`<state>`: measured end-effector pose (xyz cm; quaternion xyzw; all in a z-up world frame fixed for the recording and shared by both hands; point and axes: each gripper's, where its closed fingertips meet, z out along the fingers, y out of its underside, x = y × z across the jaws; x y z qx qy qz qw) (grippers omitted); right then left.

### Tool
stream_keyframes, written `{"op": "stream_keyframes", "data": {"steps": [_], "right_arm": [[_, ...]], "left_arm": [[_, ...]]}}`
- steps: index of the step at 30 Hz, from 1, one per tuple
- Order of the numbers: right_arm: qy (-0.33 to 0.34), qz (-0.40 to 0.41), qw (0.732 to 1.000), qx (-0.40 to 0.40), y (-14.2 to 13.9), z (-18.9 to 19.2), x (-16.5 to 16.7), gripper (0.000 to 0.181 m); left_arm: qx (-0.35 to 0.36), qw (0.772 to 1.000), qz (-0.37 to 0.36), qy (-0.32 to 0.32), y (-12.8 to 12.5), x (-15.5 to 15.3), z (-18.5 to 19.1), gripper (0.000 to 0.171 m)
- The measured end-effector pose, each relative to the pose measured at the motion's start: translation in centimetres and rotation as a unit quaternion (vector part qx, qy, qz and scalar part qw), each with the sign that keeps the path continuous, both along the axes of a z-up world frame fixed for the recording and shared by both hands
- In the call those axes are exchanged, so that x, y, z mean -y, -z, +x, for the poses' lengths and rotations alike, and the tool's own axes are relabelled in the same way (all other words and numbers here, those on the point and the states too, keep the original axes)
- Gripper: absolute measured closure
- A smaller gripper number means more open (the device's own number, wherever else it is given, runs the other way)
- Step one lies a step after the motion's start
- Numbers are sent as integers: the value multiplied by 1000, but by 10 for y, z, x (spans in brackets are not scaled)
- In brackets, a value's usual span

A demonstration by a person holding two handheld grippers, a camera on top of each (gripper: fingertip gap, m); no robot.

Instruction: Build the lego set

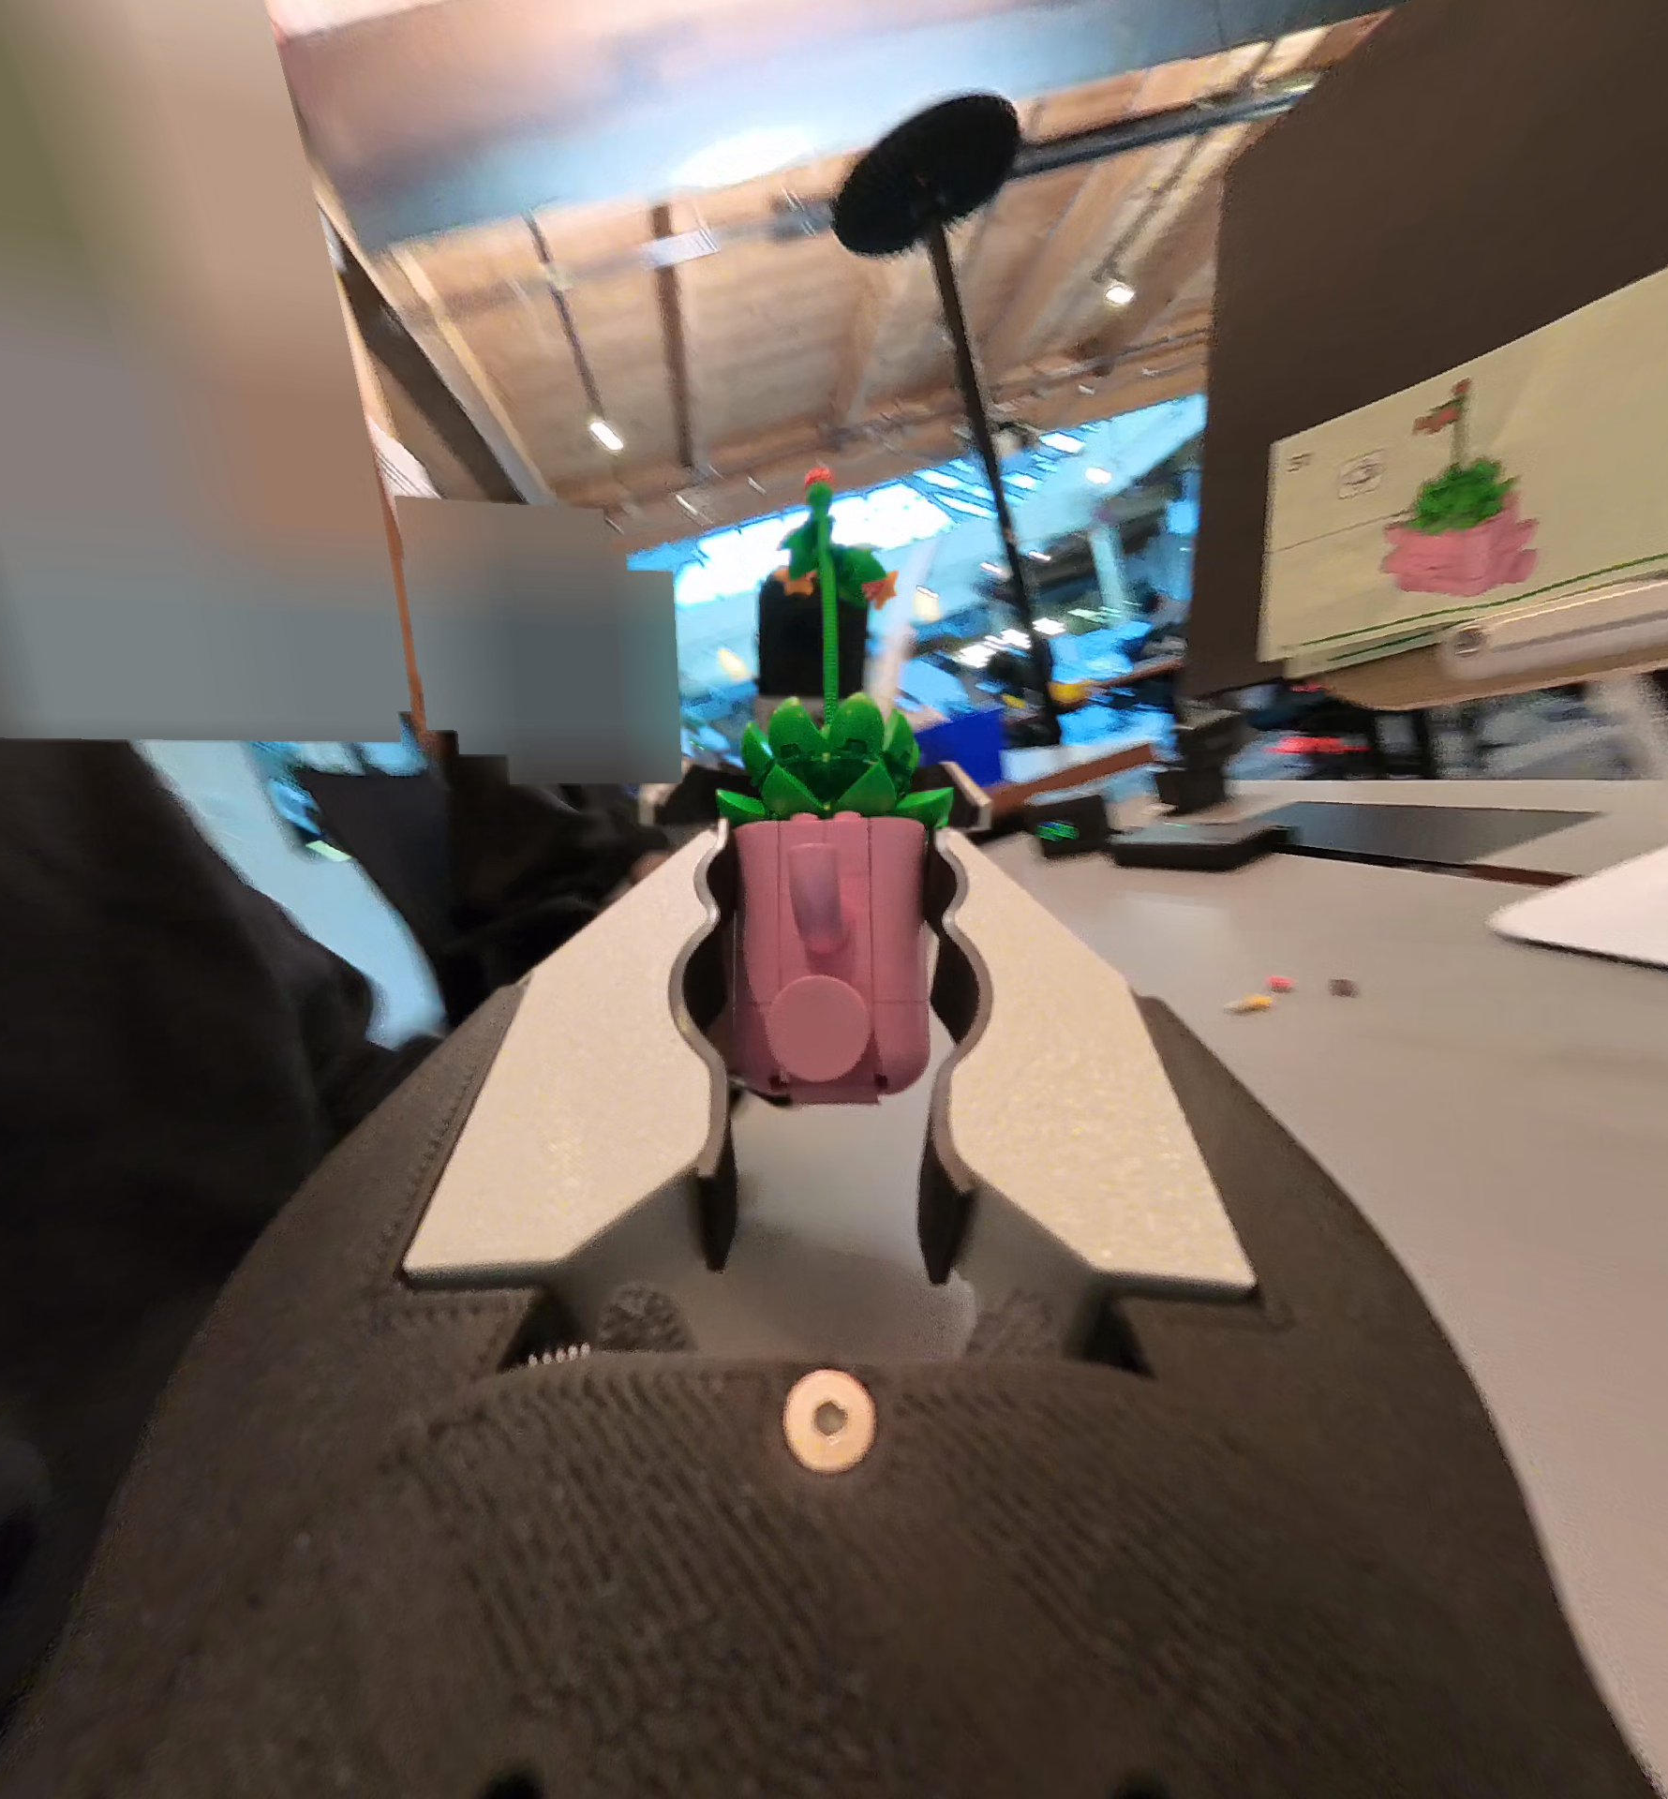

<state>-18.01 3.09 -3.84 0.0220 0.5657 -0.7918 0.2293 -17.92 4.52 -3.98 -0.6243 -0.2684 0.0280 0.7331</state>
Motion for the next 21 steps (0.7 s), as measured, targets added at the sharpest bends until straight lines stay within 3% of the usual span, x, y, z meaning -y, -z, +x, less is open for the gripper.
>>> {"op": "stream_keyframes", "data": {"steps": [5, 9, 16, 21], "right_arm": [[-118, -61, 984, 117, -15, 2, -11, 145], [-145, -82, 976, 139, -20, 2, -17, 145], [-132, -105, 977, 132, -24, -1, -21, 144], [-54, -86, 991, 92, -18, -10, -18, 144]], "left_arm": [[-22, 999, 27, 19, -10, -2, 8, 108], [-32, 999, 36, 22, -14, -5, 10, 109], [-11, 999, 28, 18, -6, -13, 5, 112], [9, 1000, 12, 15, 5, -23, 0, 116]]}}
